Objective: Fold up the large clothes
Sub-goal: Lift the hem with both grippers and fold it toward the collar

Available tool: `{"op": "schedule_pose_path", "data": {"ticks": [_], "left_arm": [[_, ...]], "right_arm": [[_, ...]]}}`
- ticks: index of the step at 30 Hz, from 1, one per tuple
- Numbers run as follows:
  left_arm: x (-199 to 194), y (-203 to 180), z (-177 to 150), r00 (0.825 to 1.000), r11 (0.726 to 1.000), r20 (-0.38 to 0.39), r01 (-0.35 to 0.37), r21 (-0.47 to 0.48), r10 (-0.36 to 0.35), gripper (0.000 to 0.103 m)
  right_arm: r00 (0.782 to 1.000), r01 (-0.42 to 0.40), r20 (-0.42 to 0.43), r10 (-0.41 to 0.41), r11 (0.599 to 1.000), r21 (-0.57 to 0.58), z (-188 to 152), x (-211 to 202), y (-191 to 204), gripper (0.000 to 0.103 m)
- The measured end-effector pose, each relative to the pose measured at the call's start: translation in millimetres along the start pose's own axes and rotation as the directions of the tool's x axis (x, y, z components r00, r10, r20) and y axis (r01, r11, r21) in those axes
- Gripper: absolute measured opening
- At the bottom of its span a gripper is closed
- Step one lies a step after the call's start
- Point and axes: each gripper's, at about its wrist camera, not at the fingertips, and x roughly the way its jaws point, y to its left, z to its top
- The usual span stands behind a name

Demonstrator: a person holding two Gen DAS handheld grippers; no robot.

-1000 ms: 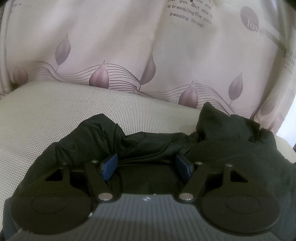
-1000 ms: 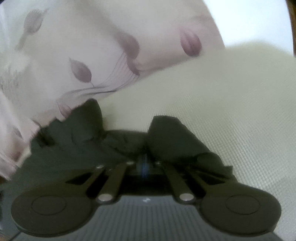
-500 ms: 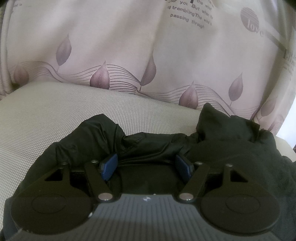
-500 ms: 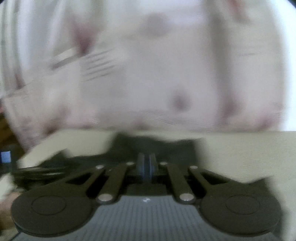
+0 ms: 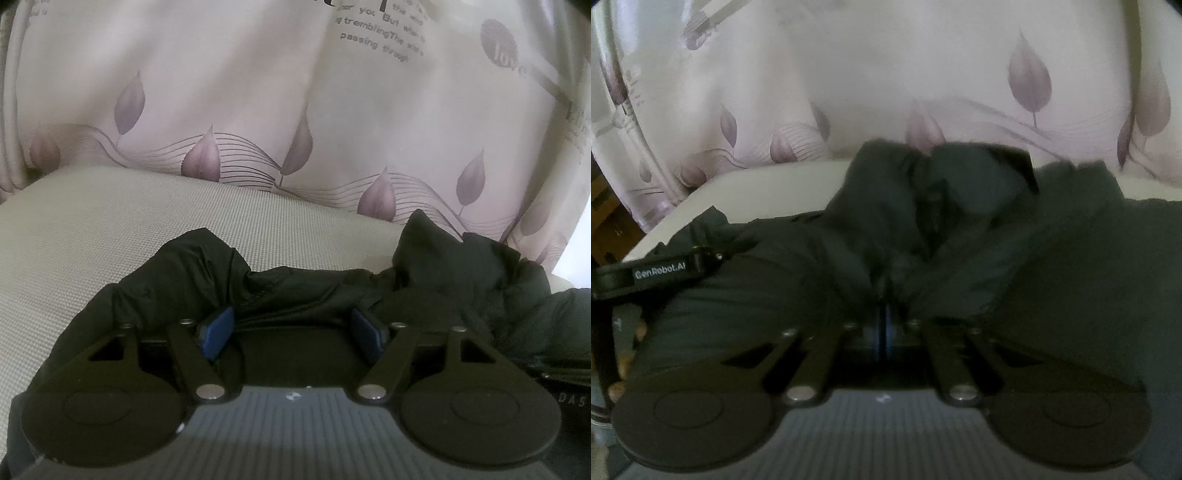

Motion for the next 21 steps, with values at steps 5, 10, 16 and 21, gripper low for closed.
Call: {"op": "schedule_pose_path", "data": {"ticks": [5,10,16,21], "left_arm": [[-10.6,-6.0,9.3,0.999,0.999,-0.02,-0.031,0.04,0.032,0.08],[-61.9,12.4,34.2,0.999,0.995,0.054,-0.006,0.099,0.0,0.103],[-70.9,80.3,61.6,0.994,0.989,-0.085,0.085,0.123,-0.075,0.097],[-47.3,118.4,51.0,0.952,0.971,-0.267,0.191,0.143,-0.148,0.095]], "right_arm": [[0.998,-0.007,0.057,0.003,0.997,0.077,2.8,-28.9,-2.5,0.003],[0.986,-0.049,0.163,0.042,0.998,0.041,-0.8,-101.2,6.4,0.004],[0.977,-0.039,0.211,0.042,0.999,-0.02,-23.2,-150.1,-0.1,0.004],[0.982,-0.077,0.166,0.085,0.996,-0.052,-20.7,-136.2,19.8,0.004]]}}
